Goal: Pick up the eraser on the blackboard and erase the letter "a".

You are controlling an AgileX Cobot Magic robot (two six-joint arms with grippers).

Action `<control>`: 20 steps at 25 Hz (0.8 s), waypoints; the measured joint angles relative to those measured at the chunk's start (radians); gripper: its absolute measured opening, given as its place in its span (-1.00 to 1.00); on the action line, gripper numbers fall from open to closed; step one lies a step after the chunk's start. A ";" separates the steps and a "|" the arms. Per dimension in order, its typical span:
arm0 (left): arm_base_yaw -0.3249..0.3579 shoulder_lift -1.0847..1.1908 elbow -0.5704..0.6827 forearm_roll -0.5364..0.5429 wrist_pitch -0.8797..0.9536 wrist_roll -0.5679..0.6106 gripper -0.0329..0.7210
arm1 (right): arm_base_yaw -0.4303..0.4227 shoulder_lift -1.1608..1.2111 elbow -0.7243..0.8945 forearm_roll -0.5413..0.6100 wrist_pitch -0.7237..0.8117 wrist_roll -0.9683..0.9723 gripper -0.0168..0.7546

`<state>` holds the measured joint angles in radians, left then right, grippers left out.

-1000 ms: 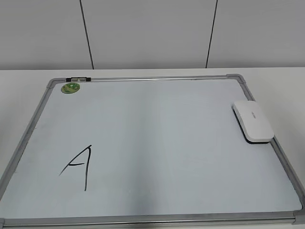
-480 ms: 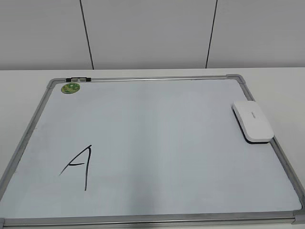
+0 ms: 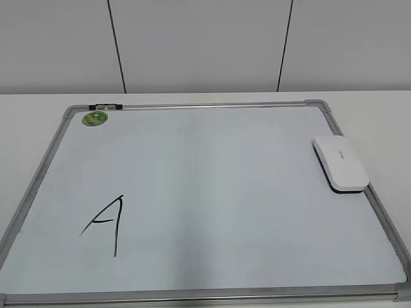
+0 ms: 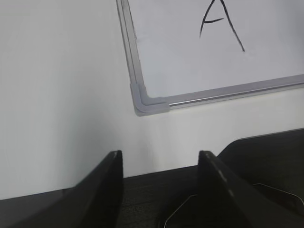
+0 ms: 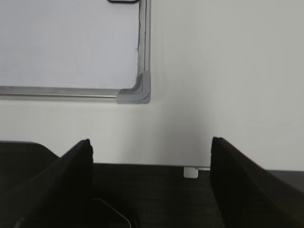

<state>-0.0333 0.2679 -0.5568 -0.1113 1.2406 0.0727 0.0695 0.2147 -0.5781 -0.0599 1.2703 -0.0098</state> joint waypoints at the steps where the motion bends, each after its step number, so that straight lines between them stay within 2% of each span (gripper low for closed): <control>1: 0.000 0.000 0.001 0.002 -0.014 0.000 0.08 | 0.000 0.000 0.014 0.004 0.000 0.002 0.52; 13: 0.000 -0.002 0.046 0.043 -0.137 0.000 0.09 | 0.000 0.000 0.088 0.031 -0.119 0.010 0.52; 15: 0.000 -0.002 0.046 0.043 -0.139 0.000 0.19 | 0.000 0.000 0.090 0.033 -0.126 0.010 0.52; 20: 0.000 -0.002 0.046 0.049 -0.145 -0.010 0.62 | 0.000 0.000 0.090 0.033 -0.132 0.010 0.52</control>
<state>-0.0333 0.2658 -0.5112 -0.0627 1.0957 0.0631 0.0695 0.2147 -0.4883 -0.0267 1.1378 0.0000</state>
